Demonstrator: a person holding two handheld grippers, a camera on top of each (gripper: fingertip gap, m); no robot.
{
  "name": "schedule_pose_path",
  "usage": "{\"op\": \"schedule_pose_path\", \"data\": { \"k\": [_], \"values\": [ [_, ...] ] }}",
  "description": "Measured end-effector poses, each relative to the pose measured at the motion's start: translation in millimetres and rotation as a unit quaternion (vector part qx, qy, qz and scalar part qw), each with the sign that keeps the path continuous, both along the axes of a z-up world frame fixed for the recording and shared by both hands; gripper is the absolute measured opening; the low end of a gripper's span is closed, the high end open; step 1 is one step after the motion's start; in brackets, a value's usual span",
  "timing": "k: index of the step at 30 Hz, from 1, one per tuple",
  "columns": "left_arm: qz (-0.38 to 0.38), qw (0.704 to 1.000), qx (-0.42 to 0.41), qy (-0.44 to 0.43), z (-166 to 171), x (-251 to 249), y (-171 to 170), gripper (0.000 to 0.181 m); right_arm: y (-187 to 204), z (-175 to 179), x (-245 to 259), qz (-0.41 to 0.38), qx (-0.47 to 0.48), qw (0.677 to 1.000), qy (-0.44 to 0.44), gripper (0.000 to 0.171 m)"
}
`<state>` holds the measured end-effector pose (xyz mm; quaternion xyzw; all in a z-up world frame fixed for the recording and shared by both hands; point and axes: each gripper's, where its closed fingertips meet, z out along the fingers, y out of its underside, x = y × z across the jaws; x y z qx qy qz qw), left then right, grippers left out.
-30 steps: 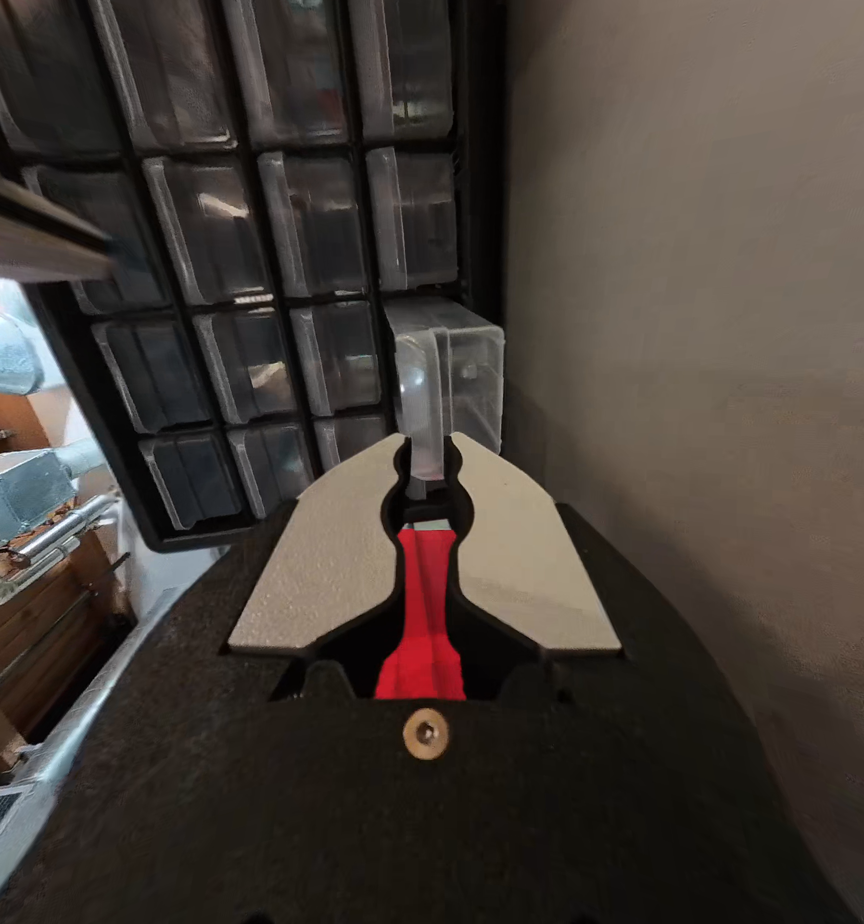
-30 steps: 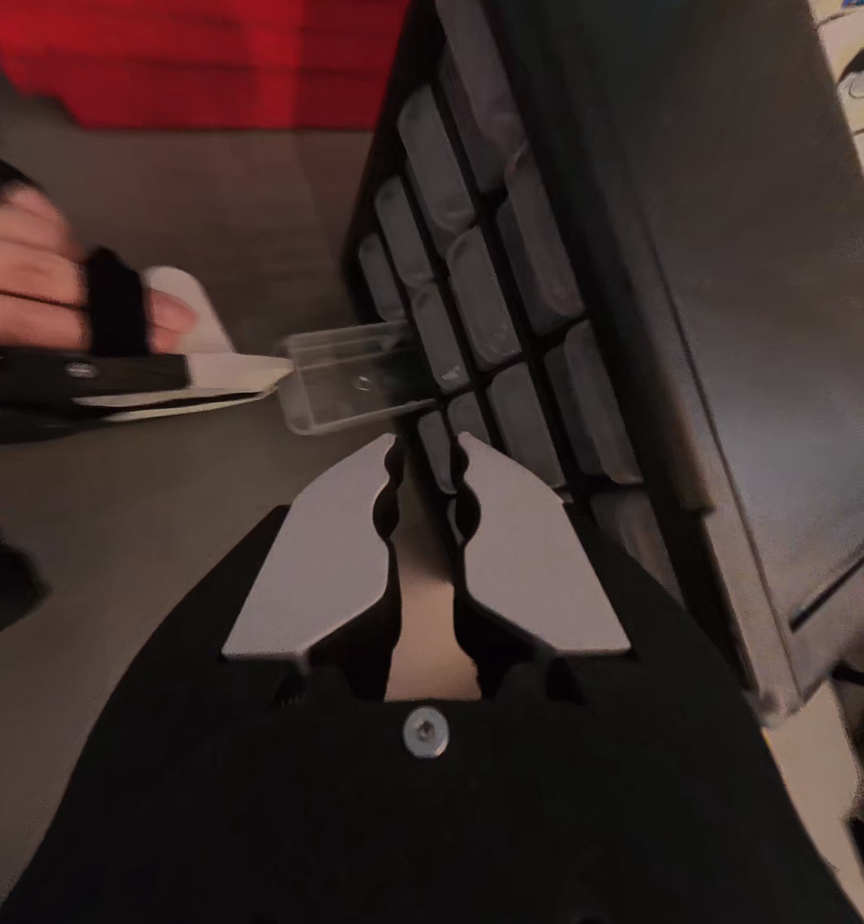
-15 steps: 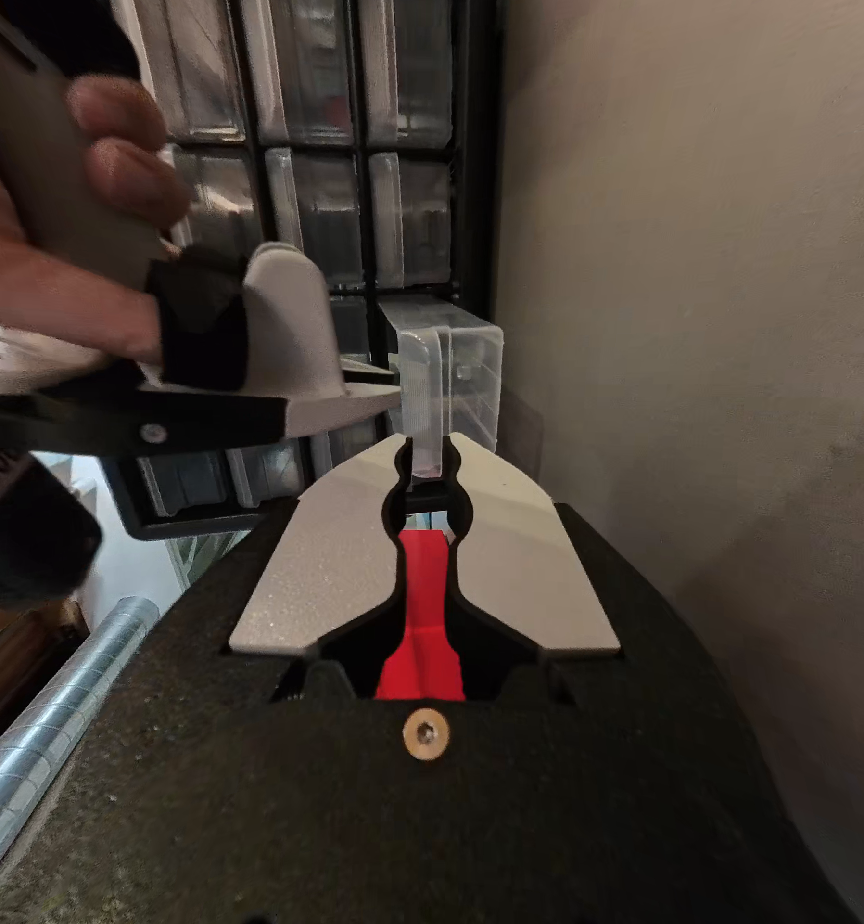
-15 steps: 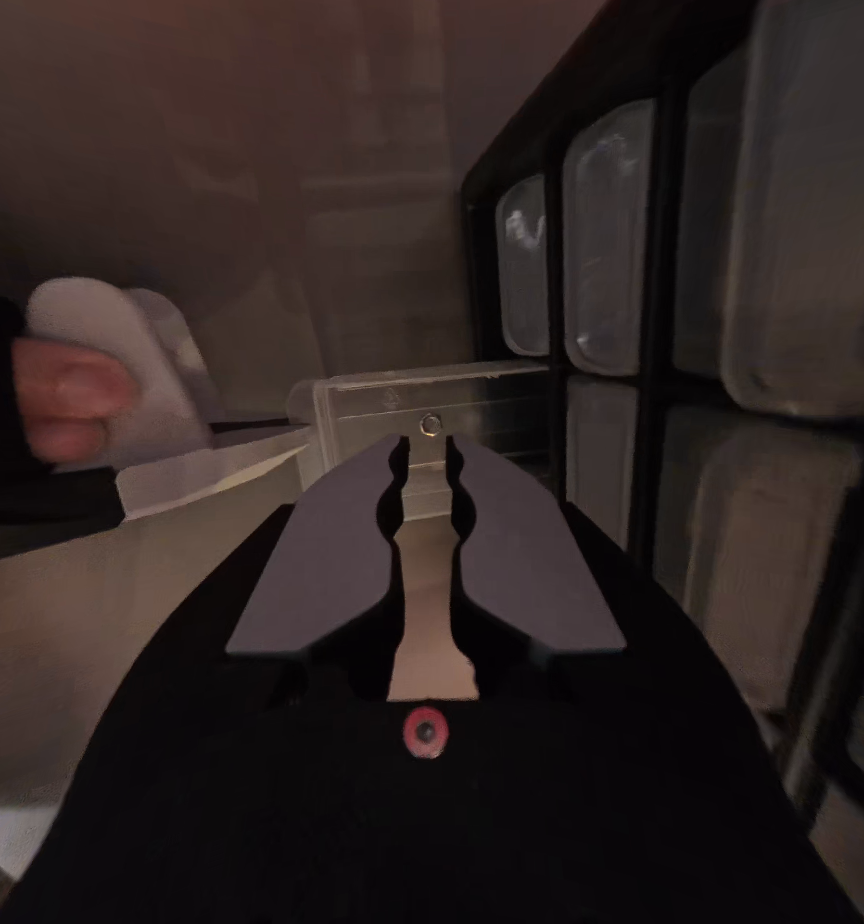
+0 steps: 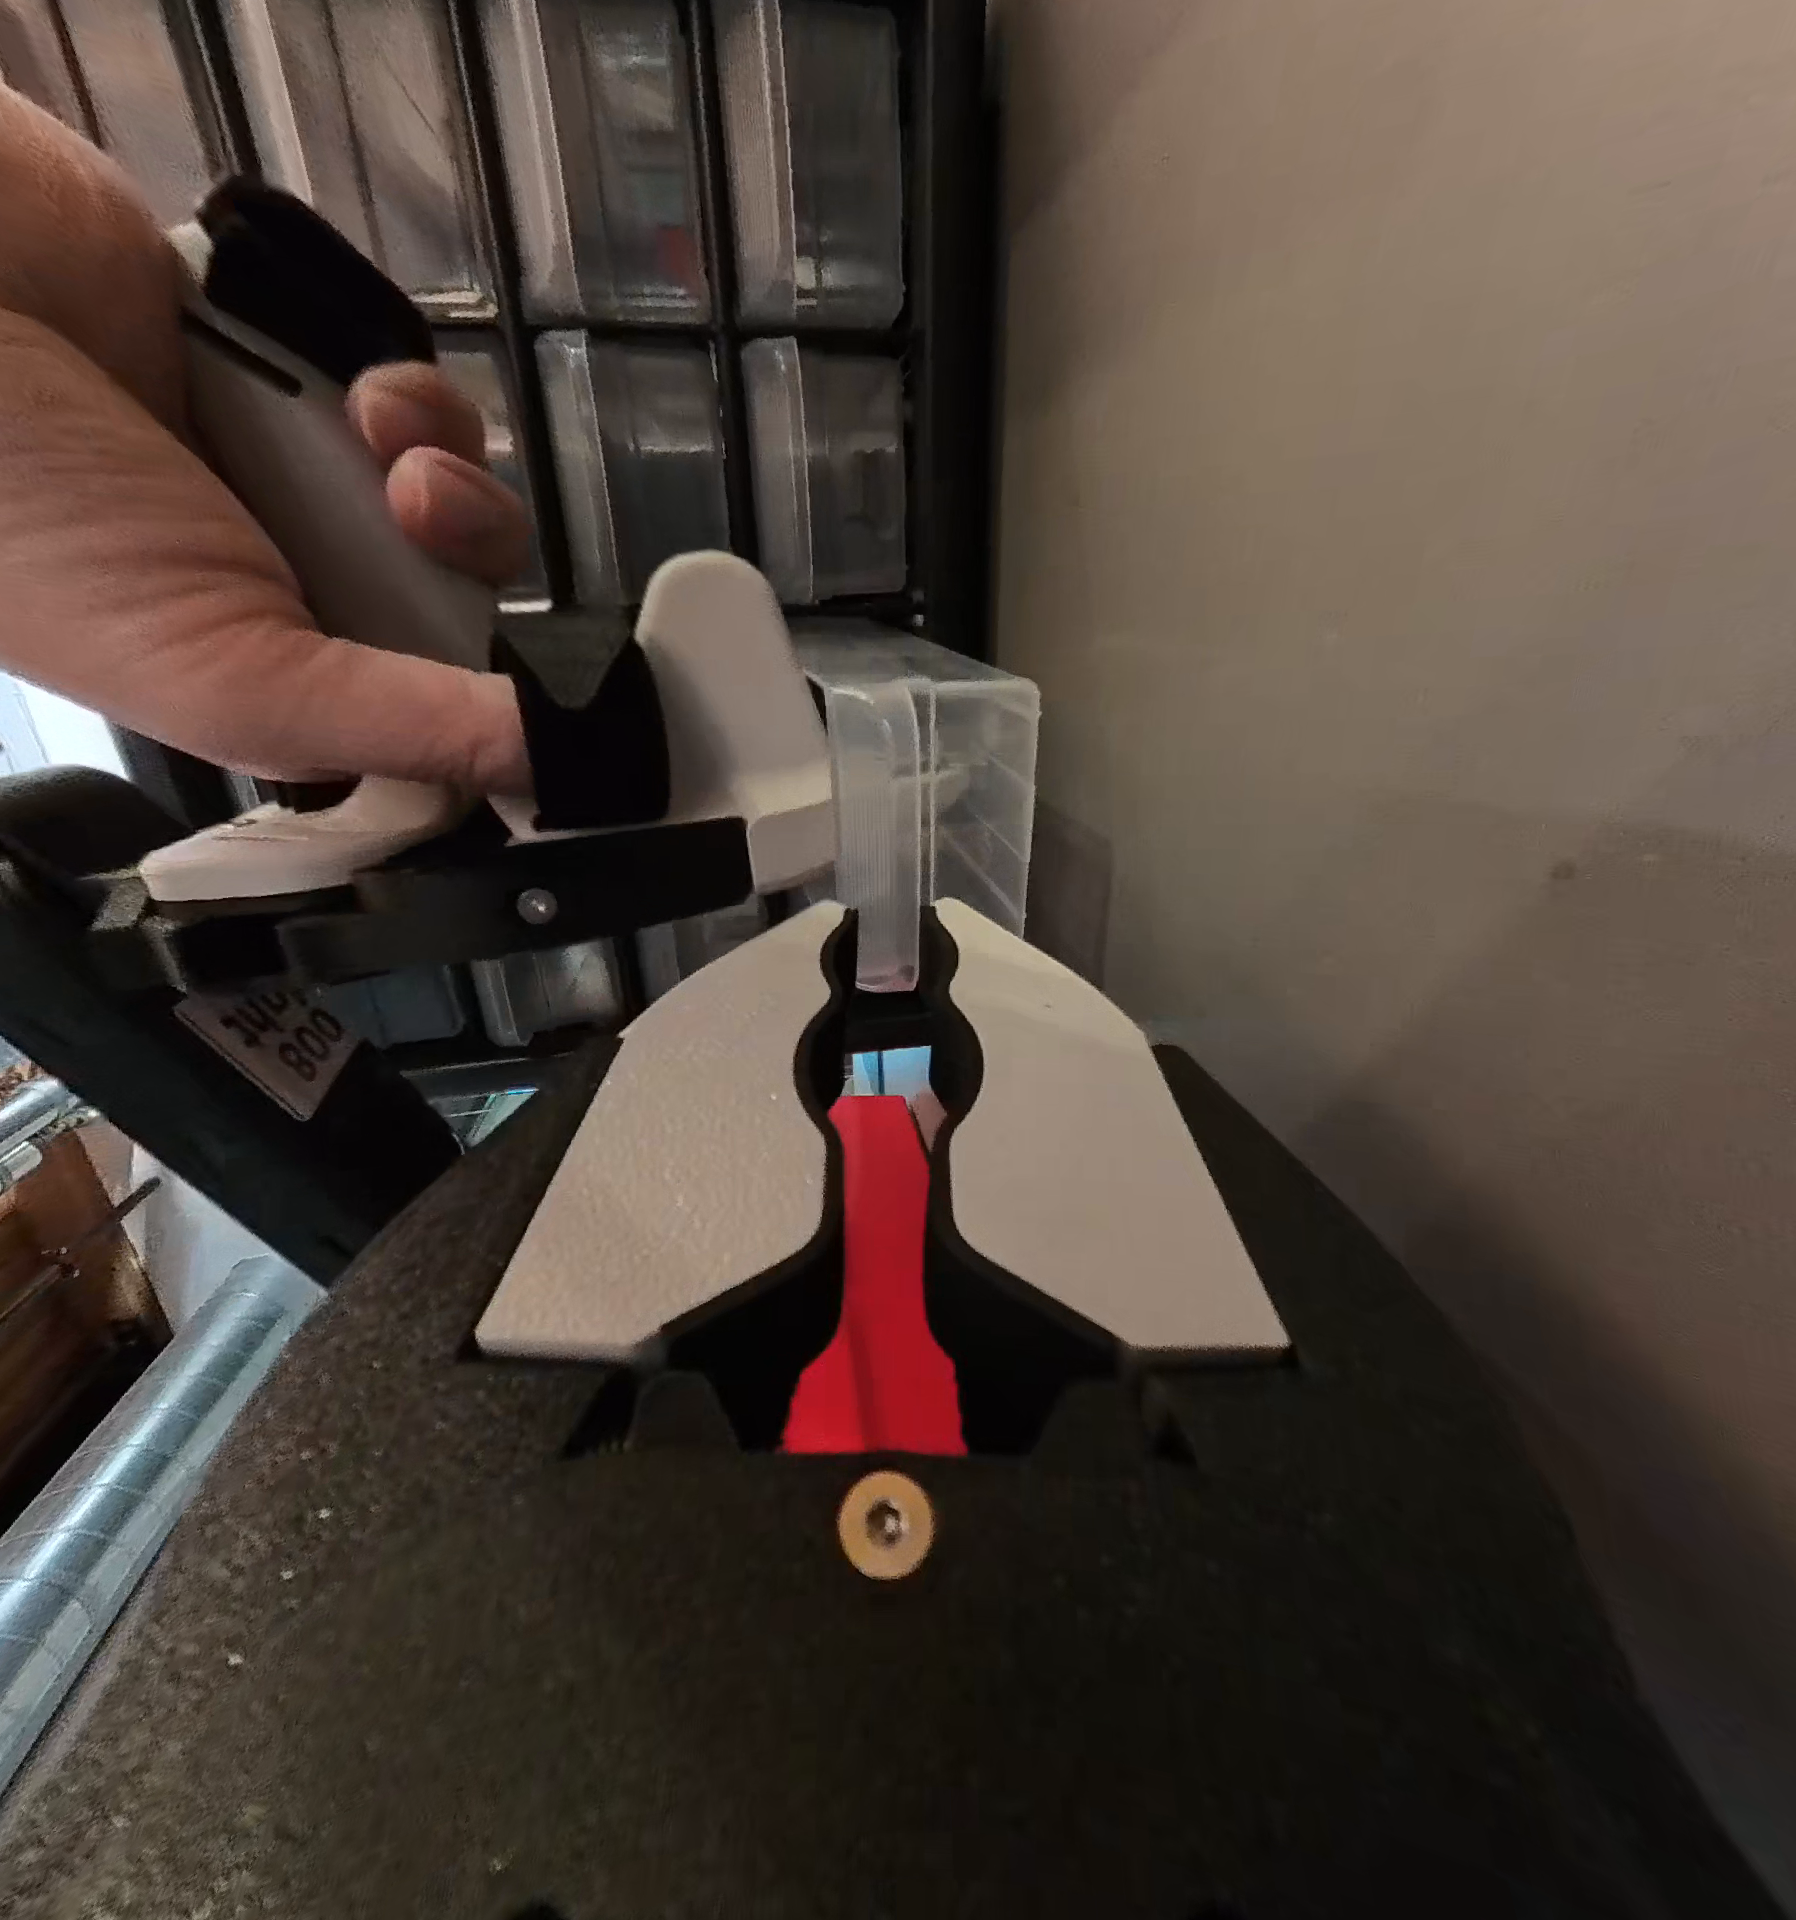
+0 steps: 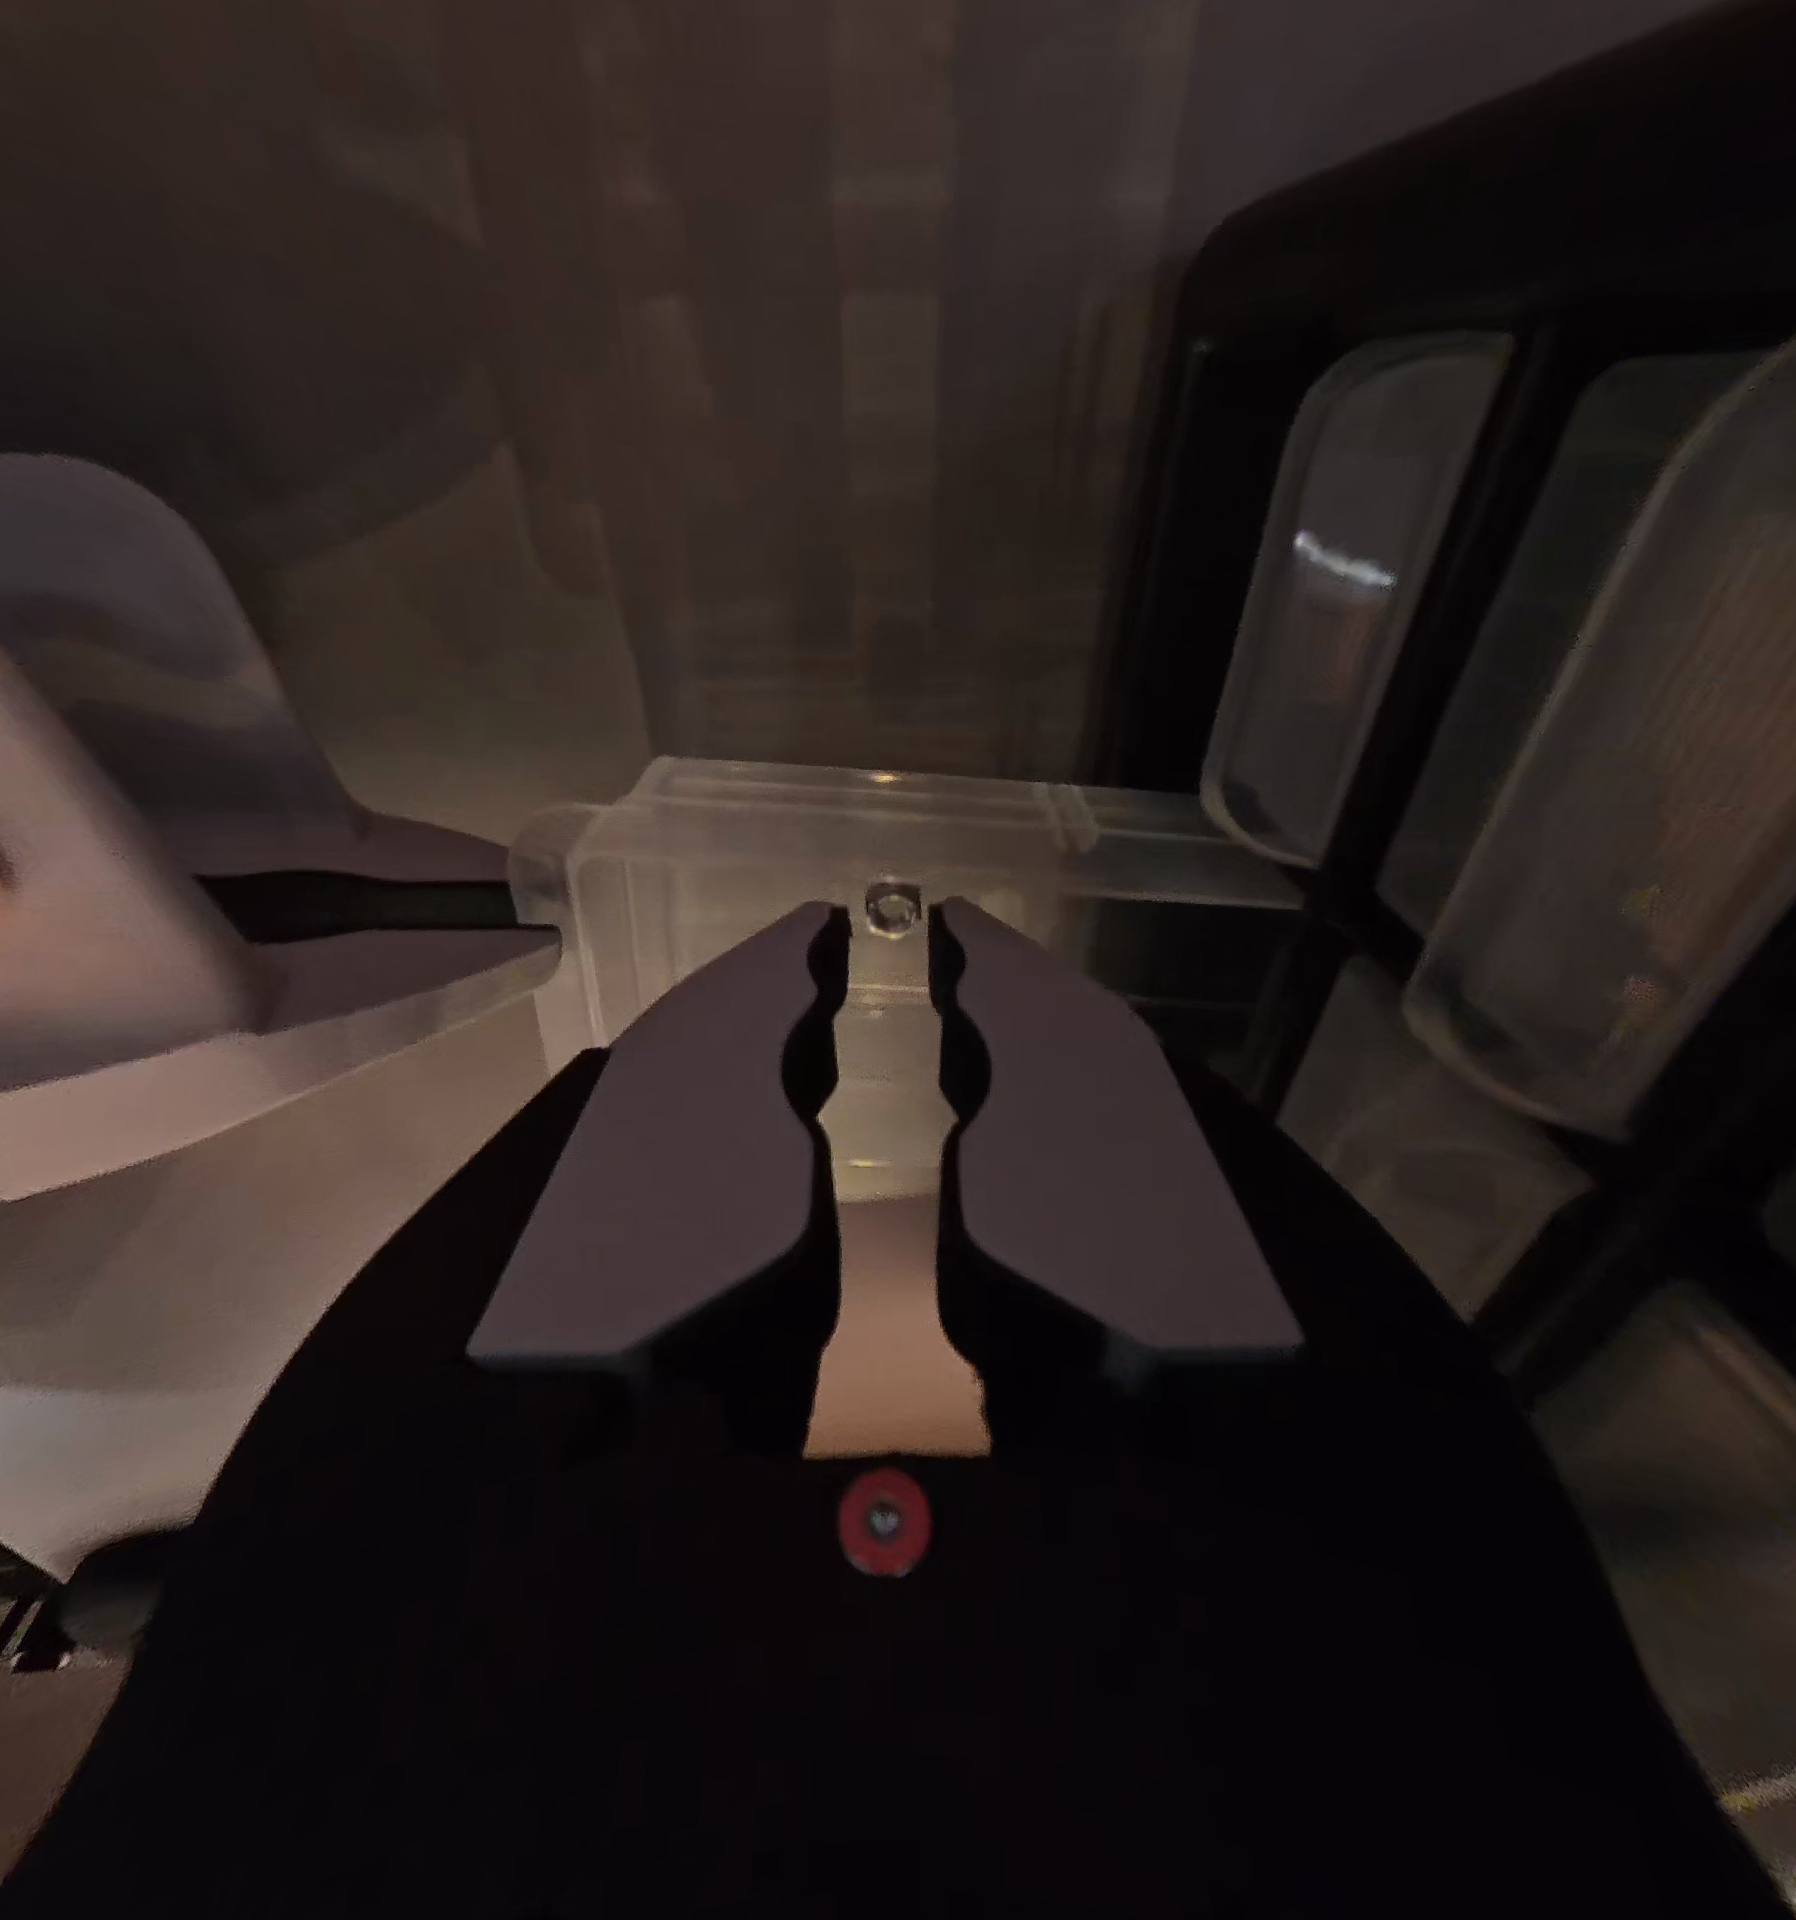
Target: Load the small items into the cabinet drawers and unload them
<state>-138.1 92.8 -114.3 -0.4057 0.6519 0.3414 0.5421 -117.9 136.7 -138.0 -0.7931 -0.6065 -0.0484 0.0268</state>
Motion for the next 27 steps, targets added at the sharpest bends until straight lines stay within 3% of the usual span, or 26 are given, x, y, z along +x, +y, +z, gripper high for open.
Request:
{"op": "schedule_pose_path", "data": {
  "k": [12, 15, 18, 21, 23, 27],
  "values": [
    [-0.003, 1.000, -0.005, 0.001, -1, 0, -1, 0.011, -2, 0, -1, 0.006, -0.005, 1.000, -0.016, 0.012],
    [-0.003, 1.000, -0.007, -0.001, 0, 0, -1, 0.011, -6, 27, -7, 0.008, 0.033, 0.999, 0.037, 0.012],
    [-0.004, 1.000, -0.007, -0.002, 0, 0, -1, 0.011, -19, 77, 3, 0.006, 0.104, 0.989, 0.102, 0.012],
    [-0.002, 1.000, -0.011, -0.005, 0, 1, 1, 0.011, -40, 127, 58, -0.031, 0.196, 0.972, 0.129, 0.011],
    [0.001, 1.000, -0.012, -0.007, 1, 2, 4, 0.011, -53, 146, 120, -0.105, 0.246, 0.954, 0.137, 0.011],
    [0.011, 1.000, -0.011, -0.012, 3, 4, 11, 0.011, -78, 109, 264, -0.314, 0.199, 0.923, 0.097, 0.011]
  ]
}}
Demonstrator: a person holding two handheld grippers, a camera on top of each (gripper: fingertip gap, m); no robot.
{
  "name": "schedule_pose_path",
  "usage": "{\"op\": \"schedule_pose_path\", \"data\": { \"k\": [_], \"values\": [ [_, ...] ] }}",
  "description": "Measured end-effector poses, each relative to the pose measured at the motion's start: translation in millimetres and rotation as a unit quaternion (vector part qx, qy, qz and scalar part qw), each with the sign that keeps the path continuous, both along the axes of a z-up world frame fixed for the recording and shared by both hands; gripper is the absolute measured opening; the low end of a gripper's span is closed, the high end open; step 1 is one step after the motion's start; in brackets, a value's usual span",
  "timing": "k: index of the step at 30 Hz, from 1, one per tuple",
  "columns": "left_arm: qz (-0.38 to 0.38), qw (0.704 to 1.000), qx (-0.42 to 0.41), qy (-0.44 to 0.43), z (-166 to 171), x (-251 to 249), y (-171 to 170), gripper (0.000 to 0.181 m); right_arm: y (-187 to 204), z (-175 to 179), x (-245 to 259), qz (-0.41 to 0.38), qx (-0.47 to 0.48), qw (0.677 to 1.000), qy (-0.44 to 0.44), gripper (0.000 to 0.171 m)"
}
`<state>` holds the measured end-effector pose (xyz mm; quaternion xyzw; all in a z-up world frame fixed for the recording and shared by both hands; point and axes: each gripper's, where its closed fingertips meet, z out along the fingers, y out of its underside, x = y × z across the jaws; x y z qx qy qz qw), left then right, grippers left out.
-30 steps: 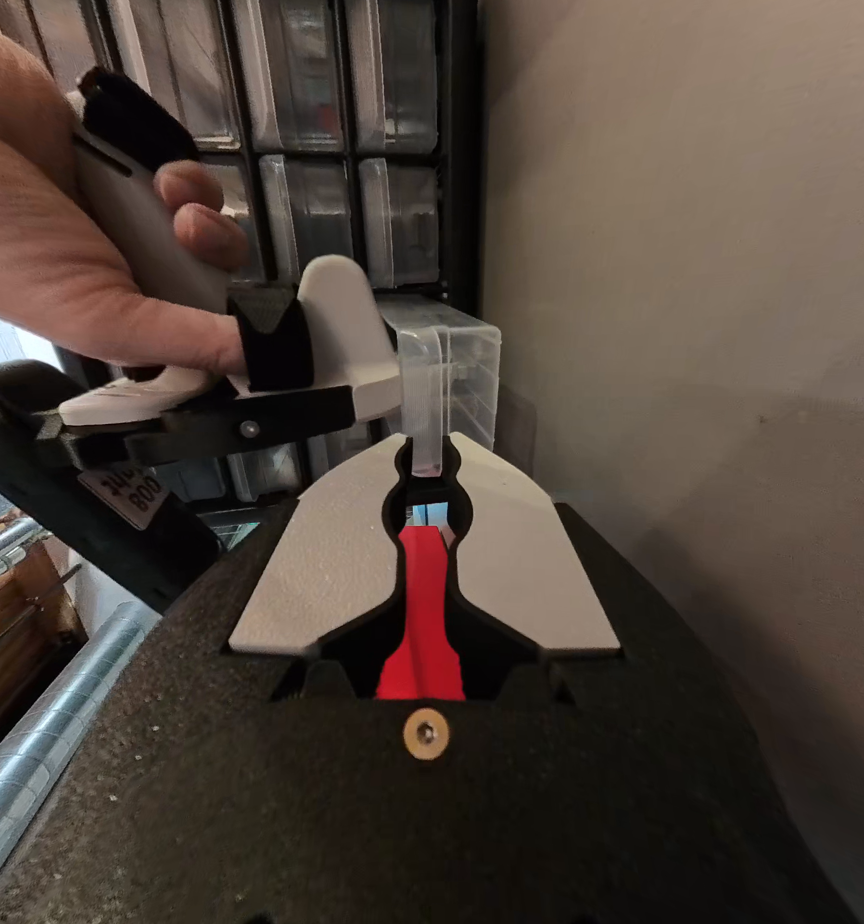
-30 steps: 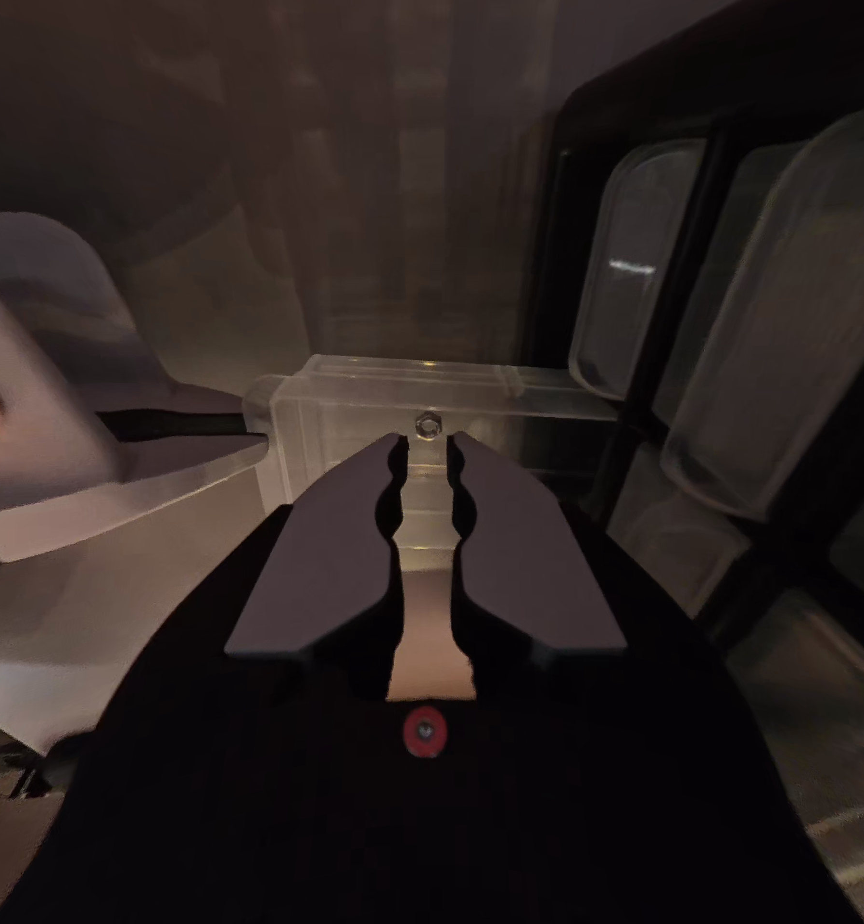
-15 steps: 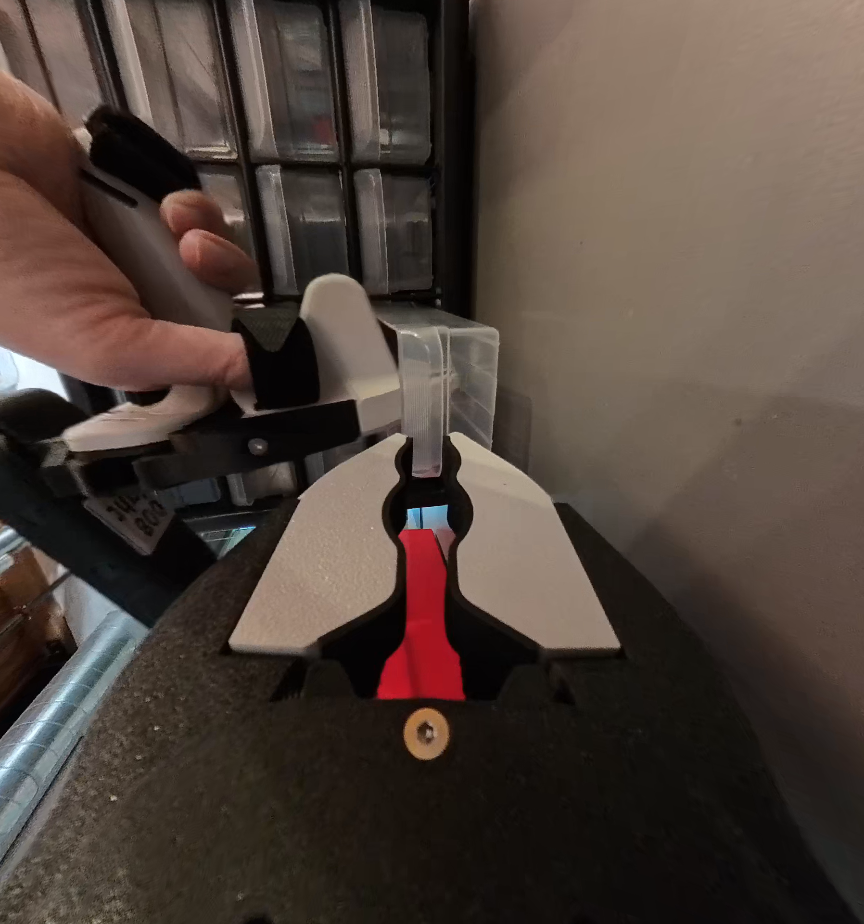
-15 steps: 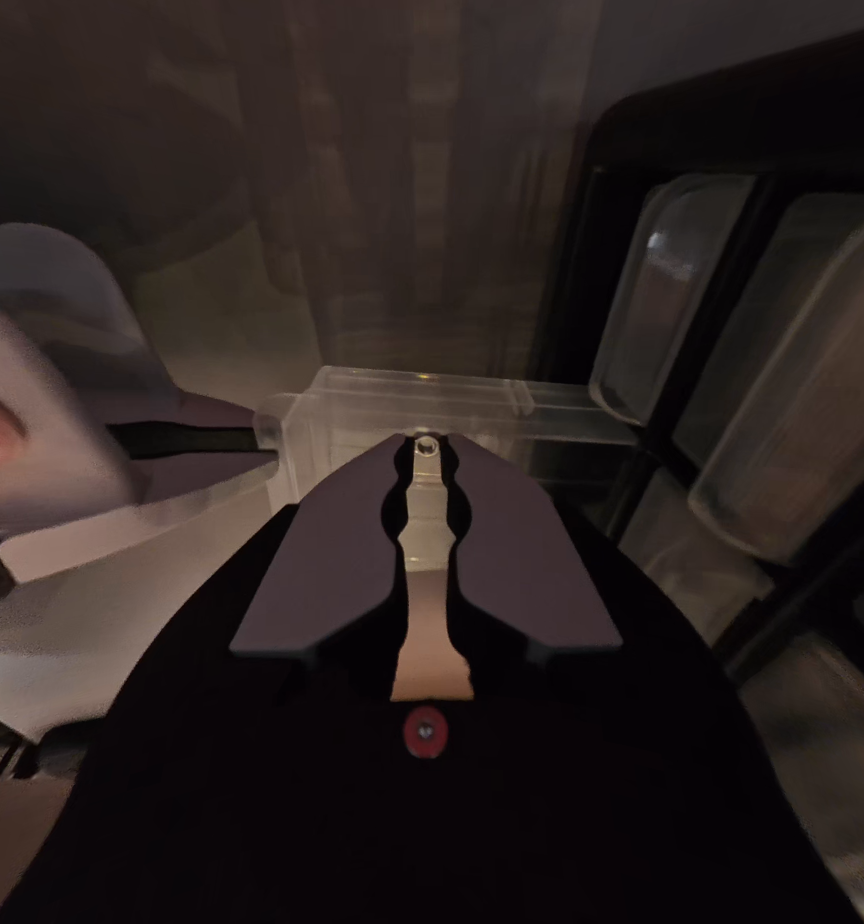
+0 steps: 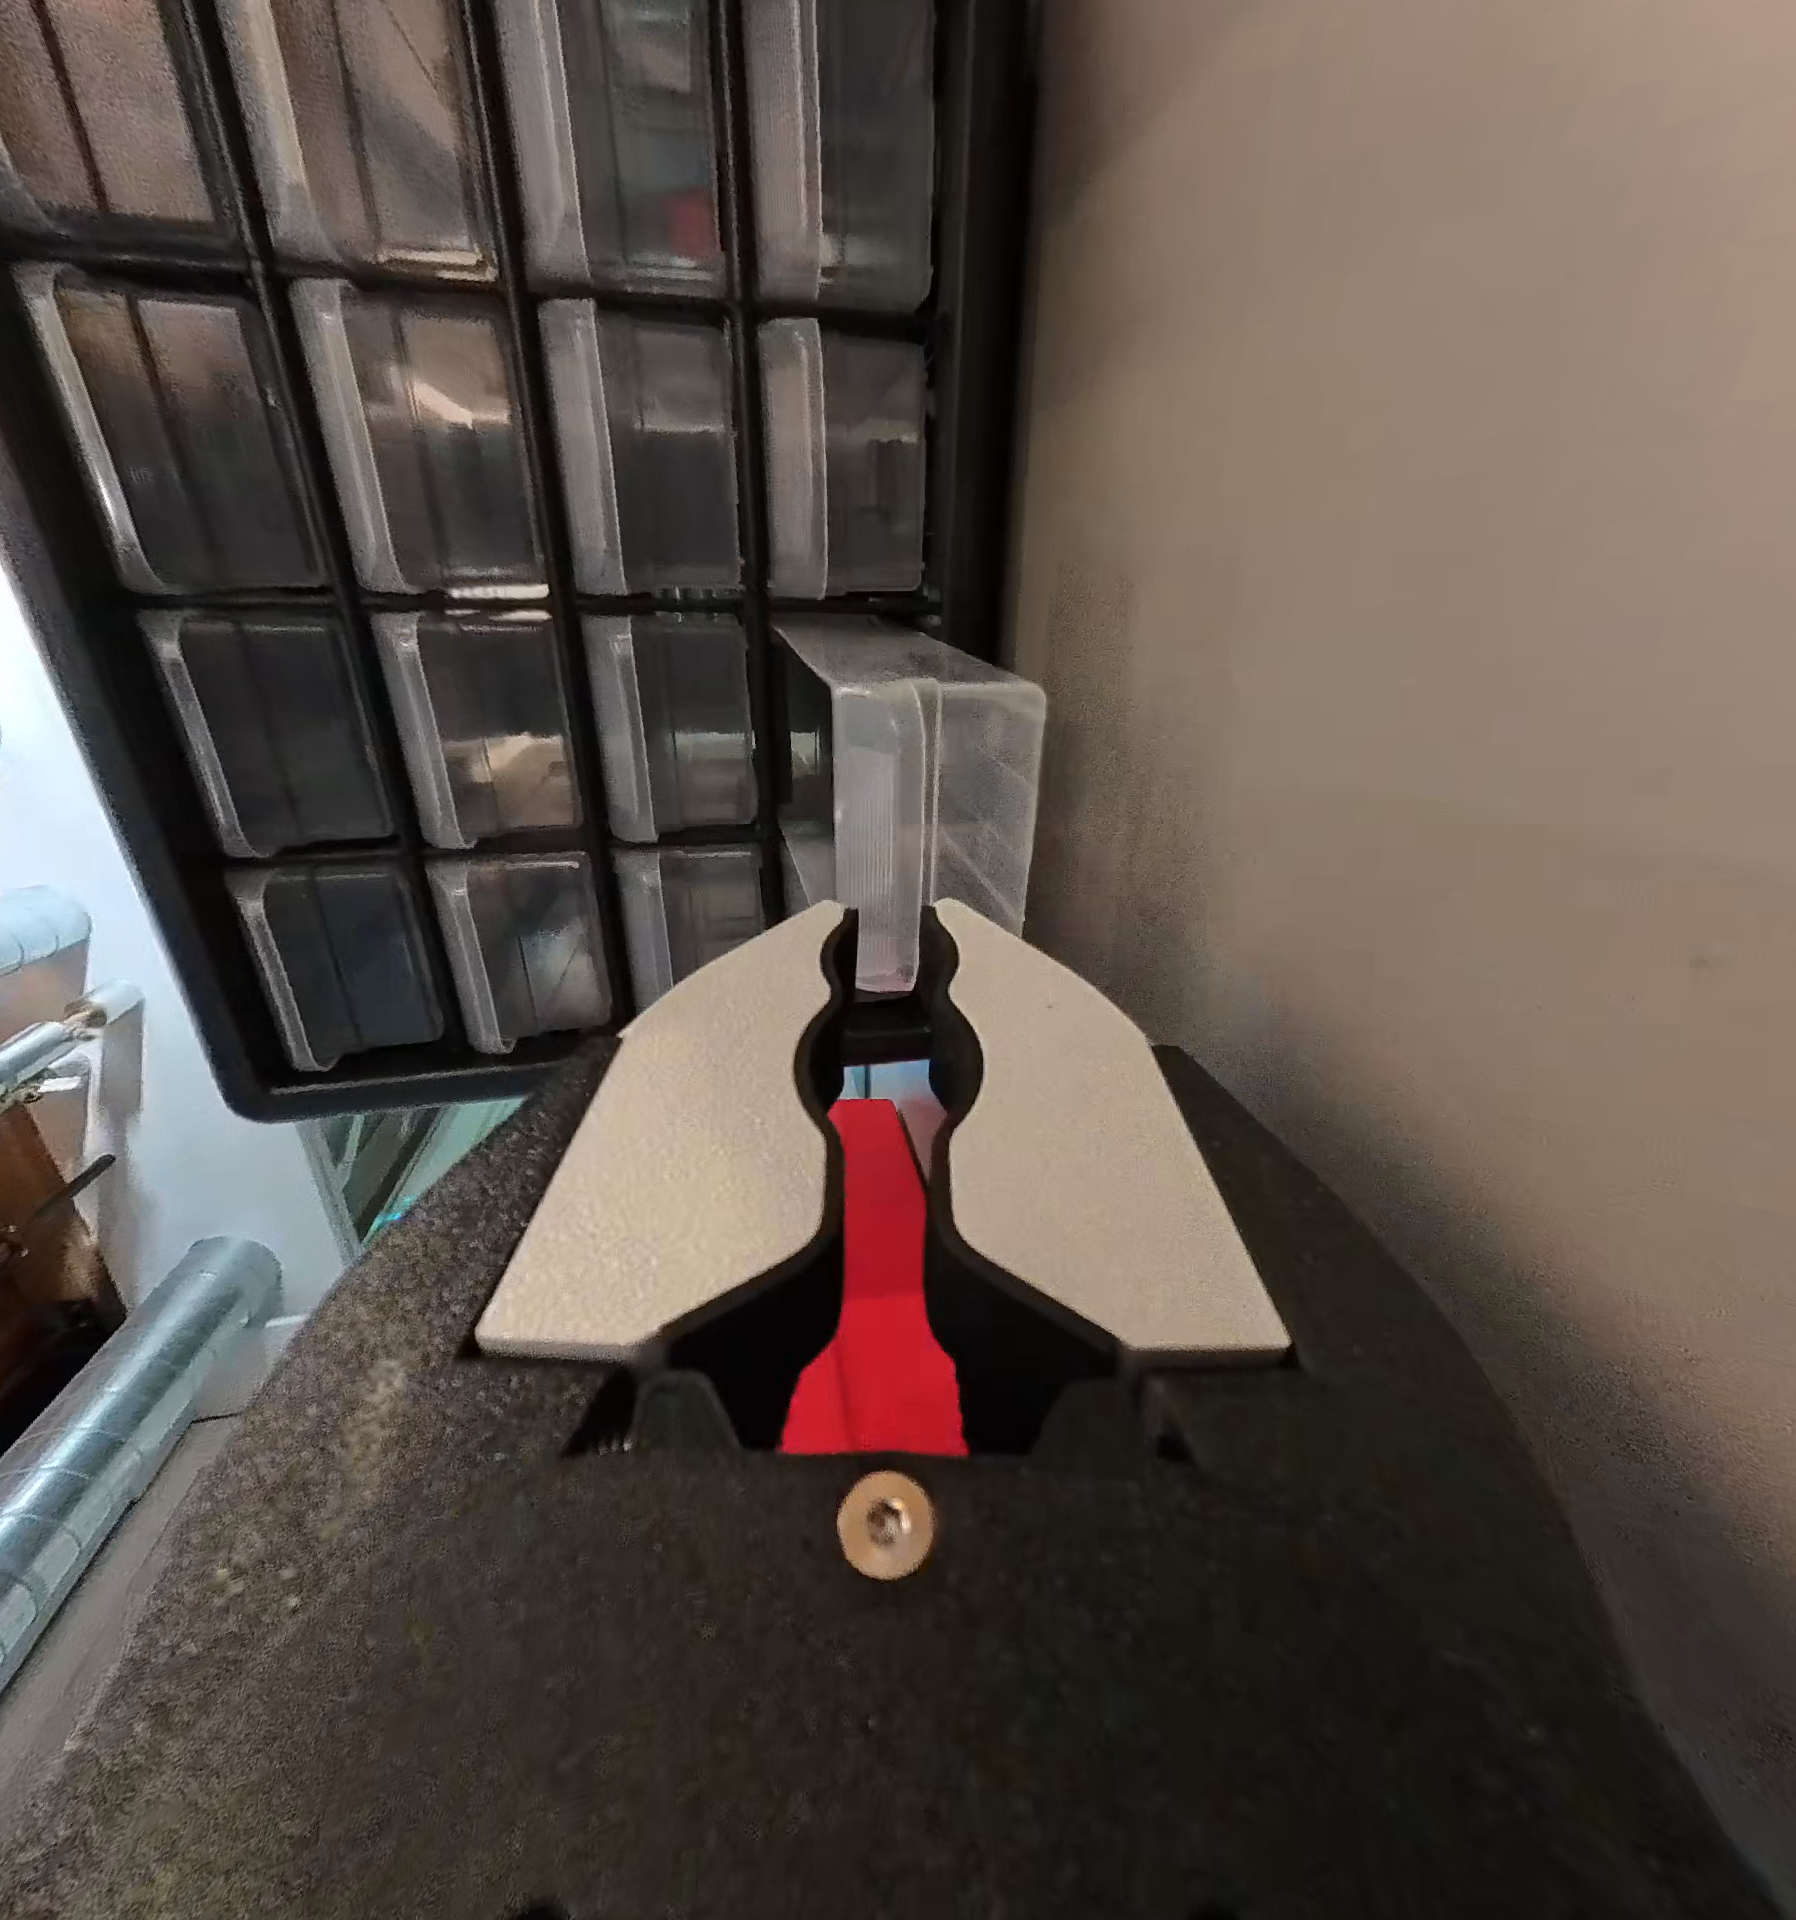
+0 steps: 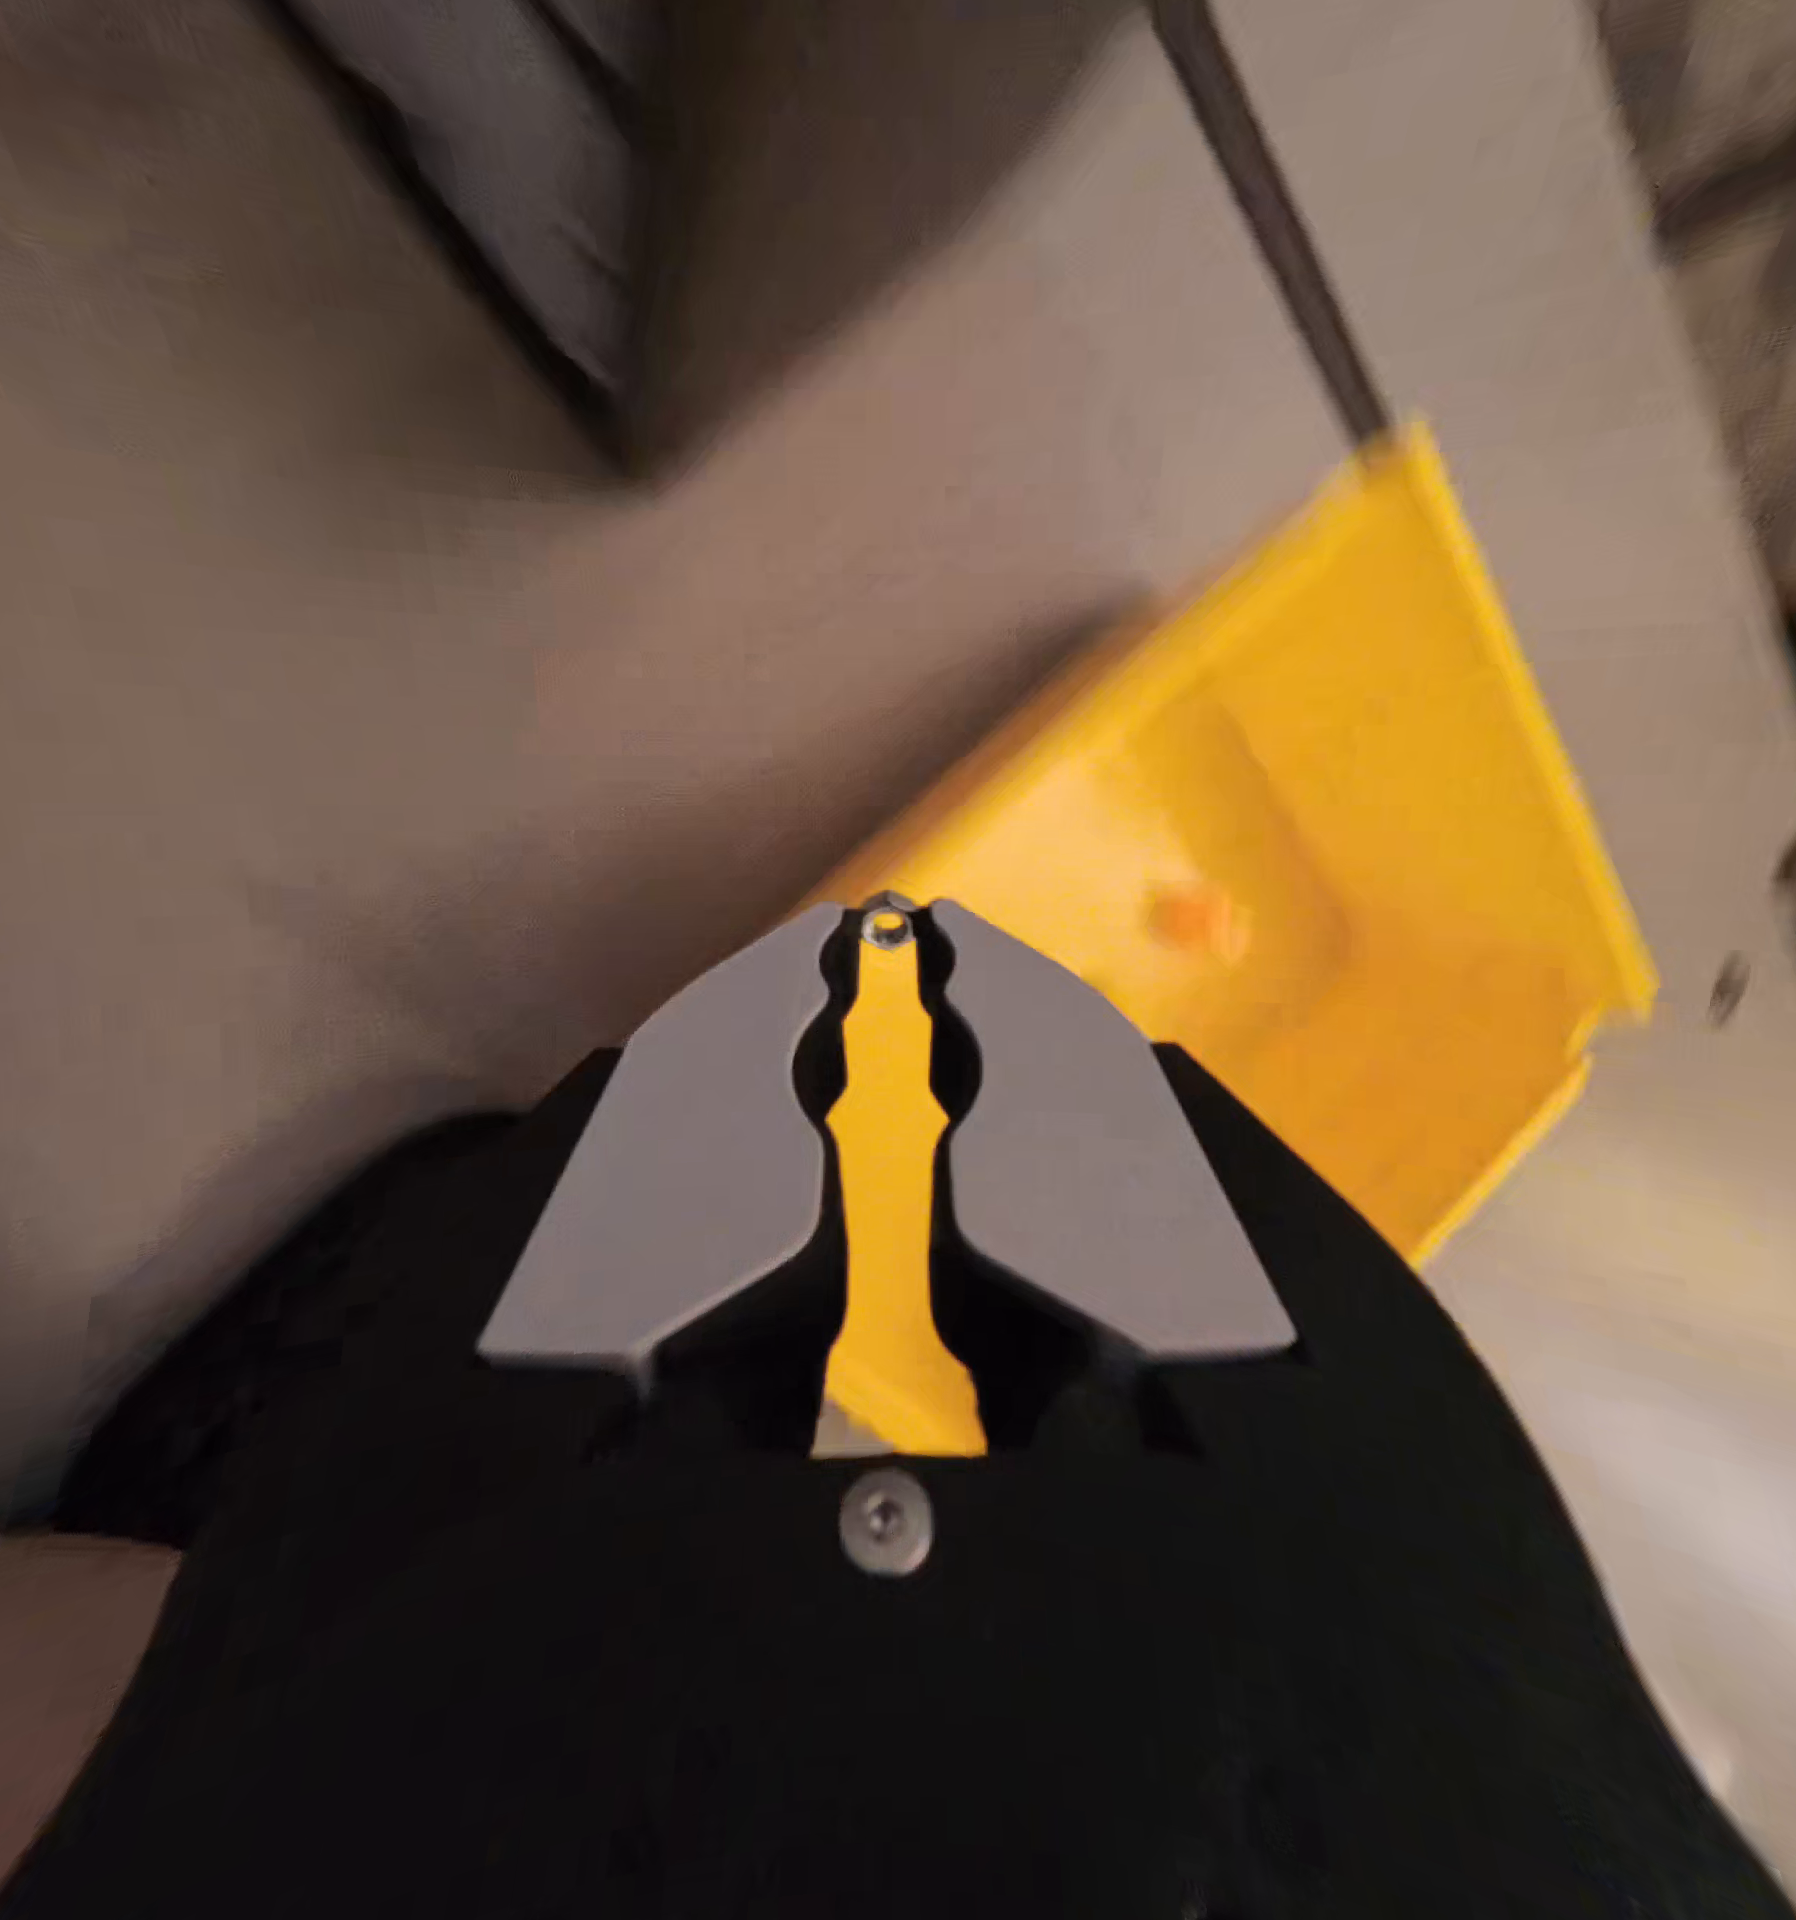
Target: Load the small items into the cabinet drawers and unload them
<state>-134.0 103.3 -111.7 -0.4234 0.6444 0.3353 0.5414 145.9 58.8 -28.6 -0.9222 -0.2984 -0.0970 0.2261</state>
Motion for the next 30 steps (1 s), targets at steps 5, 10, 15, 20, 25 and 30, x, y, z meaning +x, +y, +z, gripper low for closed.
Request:
{"op": "schedule_pose_path", "data": {
  "k": [5, 10, 15, 20, 25, 30],
  "values": [
    [0.008, 1.000, 0.010, 0.002, 1, 7, 10, 0.011, -9, -83, 106, -0.186, -0.085, 0.978, 0.037, 0.011],
    [0.029, 1.000, 0.012, -0.005, 2, 9, 26, 0.010, -10, -122, 126, -0.221, -0.128, 0.966, 0.043, 0.011],
    [0.034, 0.999, 0.021, -0.002, 3, 12, 35, 0.010, -9, -131, 127, -0.233, -0.136, 0.962, 0.045, 0.011],
    [0.039, 0.999, 0.034, 0.006, 3, 14, 44, 0.010, -2, -128, 123, -0.210, -0.104, 0.971, 0.052, 0.025],
    [0.048, 0.998, 0.041, 0.007, 4, 19, 59, 0.010, 19, -113, 121, -0.185, -0.022, 0.980, 0.070, 0.027],
    [0.053, 0.997, 0.049, 0.007, 4, 24, 71, 0.010, 38, -90, 118, -0.142, 0.080, 0.984, 0.074, 0.026]
  ]
}}
